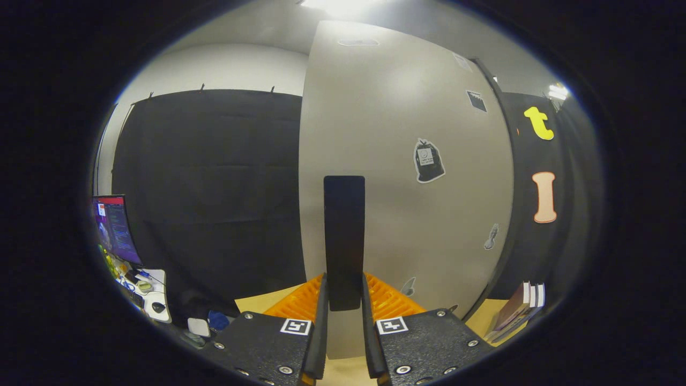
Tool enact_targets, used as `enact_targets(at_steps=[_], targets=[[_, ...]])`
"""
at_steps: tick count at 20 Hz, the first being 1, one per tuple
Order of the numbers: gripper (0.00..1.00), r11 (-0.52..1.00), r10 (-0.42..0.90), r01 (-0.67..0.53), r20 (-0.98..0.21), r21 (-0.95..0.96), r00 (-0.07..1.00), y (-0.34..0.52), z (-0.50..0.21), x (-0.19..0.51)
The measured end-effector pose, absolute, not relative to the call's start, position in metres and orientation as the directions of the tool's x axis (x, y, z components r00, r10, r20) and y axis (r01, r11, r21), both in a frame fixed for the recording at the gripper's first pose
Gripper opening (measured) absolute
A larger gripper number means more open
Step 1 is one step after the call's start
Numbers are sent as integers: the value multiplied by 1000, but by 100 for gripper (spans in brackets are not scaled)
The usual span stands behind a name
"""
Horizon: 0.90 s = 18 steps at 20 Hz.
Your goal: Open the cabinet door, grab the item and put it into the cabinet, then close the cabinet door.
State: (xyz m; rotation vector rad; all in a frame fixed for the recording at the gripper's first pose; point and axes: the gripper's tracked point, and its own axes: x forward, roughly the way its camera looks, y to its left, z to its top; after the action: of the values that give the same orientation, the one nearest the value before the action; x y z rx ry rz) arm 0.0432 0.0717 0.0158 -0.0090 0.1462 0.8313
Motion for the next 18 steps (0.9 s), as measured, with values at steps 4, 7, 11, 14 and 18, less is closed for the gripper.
enact_targets(at_steps=[4, 7, 11, 14, 18], targets=[[30, 675, 735, -737, -135, 48, 664, 63, 15, 43], [30, 680, 730, -732, -140, 51, 669, 53, 15, 41], [30, 699, 712, -713, -144, 59, 687, 44, 14, 39], [29, 723, 688, -690, -140, 43, 712, 38, 15, 42], [29, 740, 669, -671, -141, 33, 730, 28, 14, 44]])
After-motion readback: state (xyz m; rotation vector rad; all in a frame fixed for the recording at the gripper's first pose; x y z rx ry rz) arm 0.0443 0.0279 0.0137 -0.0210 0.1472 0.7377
